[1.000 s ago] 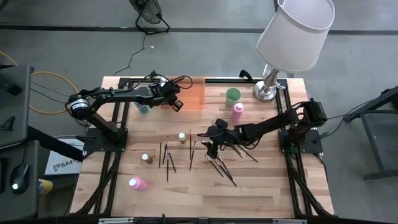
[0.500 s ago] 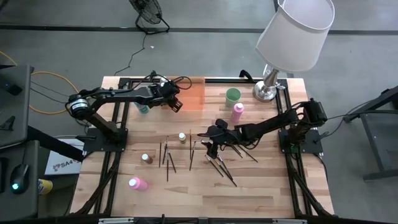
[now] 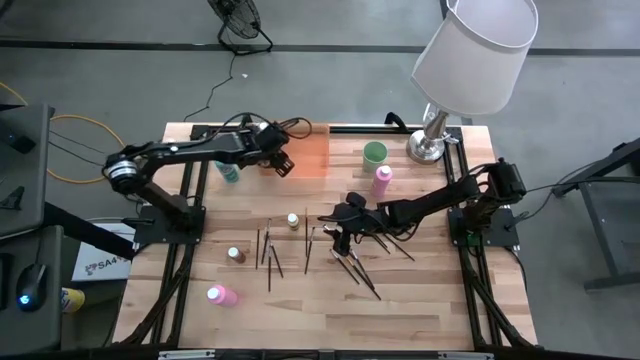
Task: Pick & Place Paint Supplies
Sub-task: Put the yellow paint bottle into the orange bin
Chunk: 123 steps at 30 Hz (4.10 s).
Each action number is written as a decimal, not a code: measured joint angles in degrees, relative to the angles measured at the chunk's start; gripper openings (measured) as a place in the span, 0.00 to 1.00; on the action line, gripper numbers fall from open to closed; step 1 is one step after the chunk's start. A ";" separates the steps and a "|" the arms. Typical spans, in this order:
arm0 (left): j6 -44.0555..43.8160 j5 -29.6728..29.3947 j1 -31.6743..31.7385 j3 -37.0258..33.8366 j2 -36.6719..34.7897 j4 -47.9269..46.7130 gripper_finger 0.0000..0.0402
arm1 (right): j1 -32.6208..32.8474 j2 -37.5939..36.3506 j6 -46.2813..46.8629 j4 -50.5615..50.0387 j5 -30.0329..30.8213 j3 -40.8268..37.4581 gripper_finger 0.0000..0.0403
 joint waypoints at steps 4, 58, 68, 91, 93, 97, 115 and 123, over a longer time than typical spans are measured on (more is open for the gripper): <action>1.42 2.06 -0.66 0.14 -6.11 -1.83 0.60 | 0.80 0.86 -0.01 0.36 -0.36 0.00 0.54; 3.58 2.59 -24.76 -11.35 -25.45 -3.32 0.60 | -3.82 28.44 -14.87 37.17 -4.37 8.87 0.73; 3.38 2.59 -24.76 -11.35 -25.45 -2.92 0.60 | -3.85 28.41 -15.40 37.08 -4.24 10.99 0.52; 5.32 9.76 -24.74 -11.35 -25.47 -0.42 0.60 | -3.21 23.20 -12.01 29.60 -6.43 10.91 0.28; 6.83 12.23 -24.74 -11.33 -25.38 1.09 0.60 | -3.23 21.49 -12.08 28.07 -7.68 10.97 0.28; 9.51 18.34 -24.74 -11.33 -25.38 3.04 0.60 | -3.55 19.04 -12.28 24.87 -7.33 10.93 0.28; 11.99 27.92 -24.75 -11.33 -21.07 7.40 0.60 | -4.89 17.70 -13.94 23.87 -7.66 12.88 0.28; 10.65 27.78 -24.74 -11.33 -20.77 7.79 0.60 | -4.92 17.70 -15.67 21.14 -7.64 15.73 0.28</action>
